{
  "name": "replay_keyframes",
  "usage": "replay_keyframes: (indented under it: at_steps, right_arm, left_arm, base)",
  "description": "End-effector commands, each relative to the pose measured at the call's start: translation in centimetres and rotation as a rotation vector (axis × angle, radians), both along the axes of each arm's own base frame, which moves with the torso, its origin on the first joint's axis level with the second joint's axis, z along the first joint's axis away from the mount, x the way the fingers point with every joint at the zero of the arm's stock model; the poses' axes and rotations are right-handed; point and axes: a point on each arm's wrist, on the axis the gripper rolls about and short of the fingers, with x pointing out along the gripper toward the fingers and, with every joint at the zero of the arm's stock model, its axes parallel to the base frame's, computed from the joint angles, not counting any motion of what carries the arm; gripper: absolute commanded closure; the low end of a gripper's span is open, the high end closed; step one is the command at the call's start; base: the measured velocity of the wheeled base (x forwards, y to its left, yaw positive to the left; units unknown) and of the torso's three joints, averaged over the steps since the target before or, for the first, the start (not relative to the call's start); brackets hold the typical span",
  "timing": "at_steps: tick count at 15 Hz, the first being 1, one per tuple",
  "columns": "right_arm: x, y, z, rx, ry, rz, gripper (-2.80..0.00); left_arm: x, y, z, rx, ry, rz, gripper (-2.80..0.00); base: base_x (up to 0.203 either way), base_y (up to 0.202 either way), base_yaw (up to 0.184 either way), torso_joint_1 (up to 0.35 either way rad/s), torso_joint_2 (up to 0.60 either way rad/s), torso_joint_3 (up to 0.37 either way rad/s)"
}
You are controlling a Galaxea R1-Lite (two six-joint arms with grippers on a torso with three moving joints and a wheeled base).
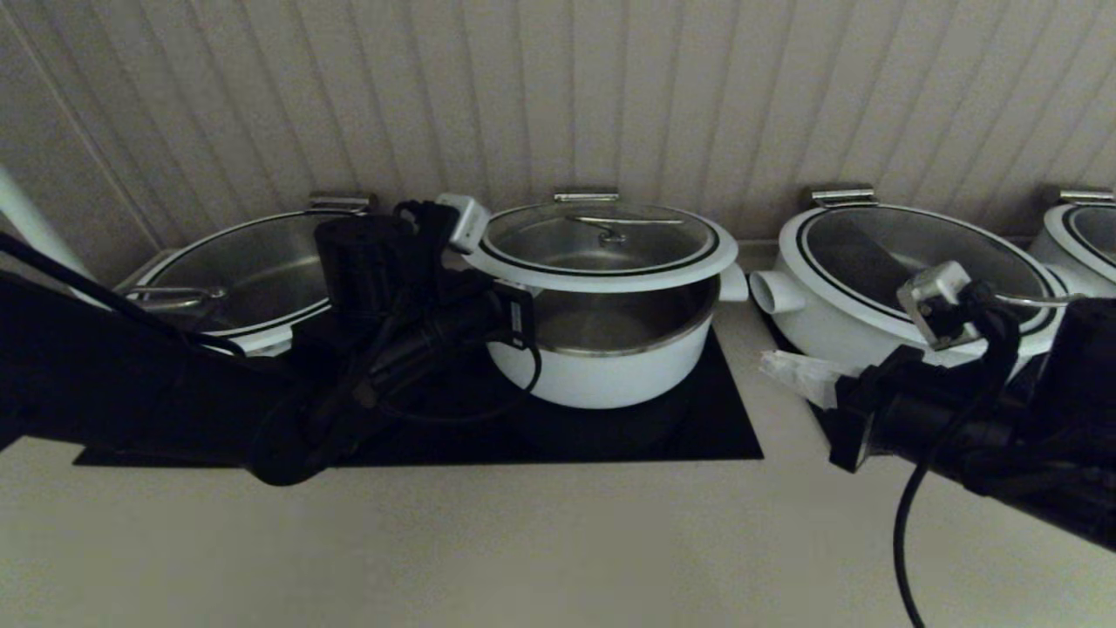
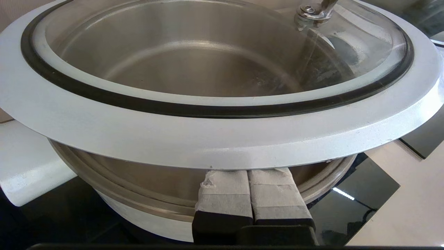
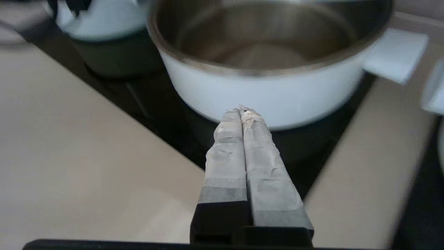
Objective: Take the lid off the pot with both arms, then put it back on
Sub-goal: Hold the pot lid with the left arm
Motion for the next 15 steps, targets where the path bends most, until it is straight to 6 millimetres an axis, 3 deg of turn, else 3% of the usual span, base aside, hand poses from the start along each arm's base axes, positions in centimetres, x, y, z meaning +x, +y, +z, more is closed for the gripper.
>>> replay_keyframes:
  at_steps: [1,8,15]
  right_arm:
    - [1.2,0.6,-0.6,0.068,0.001,0.019,0.00]
    - [3.3,0.6,-2.3,0.121,0.030,-0.001,0.00]
    - [5.9,-1.6,-3.3,0.067,0.016,-0.021,0.00]
  left_arm:
    - [0.0,0.2,0.1,-0.005,-0.005,0.005,0.00]
    - [0.3,1.3,-0.4,0.008,0.012,0.034,0.00]
    - [1.1,1.2,-1.2,0.016,0.025,0.036,0.00]
  base:
    - [0.000,0.000,0.000,0.000,0.00,0.000]
    - [0.000,0.000,0.000,0.000,0.00,0.000]
    - [0.000,0.000,0.000,0.000,0.00,0.000]
